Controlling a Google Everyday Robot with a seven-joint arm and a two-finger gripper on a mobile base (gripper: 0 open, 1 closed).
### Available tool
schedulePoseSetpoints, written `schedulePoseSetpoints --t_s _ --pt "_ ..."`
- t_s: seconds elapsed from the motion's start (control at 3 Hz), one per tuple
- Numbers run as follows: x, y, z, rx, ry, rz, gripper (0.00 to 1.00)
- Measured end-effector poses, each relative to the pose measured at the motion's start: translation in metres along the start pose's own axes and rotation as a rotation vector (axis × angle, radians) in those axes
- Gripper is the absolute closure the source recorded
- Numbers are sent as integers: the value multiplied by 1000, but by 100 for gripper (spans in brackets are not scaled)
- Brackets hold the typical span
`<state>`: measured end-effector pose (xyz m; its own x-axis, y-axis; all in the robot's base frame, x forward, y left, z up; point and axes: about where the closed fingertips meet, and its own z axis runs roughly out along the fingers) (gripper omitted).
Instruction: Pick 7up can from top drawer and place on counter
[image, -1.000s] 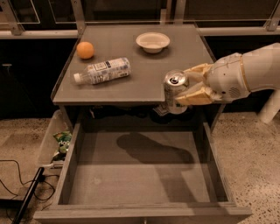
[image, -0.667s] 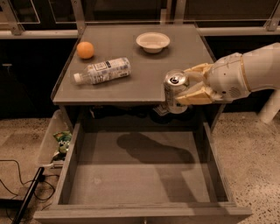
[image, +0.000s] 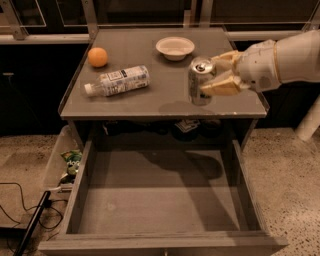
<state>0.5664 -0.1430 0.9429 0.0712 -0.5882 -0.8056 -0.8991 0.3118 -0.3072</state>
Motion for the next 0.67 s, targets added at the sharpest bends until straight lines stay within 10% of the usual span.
schedulePoseSetpoints --t_s 0.67 --pt "0 -94 25 76 -115 74 100"
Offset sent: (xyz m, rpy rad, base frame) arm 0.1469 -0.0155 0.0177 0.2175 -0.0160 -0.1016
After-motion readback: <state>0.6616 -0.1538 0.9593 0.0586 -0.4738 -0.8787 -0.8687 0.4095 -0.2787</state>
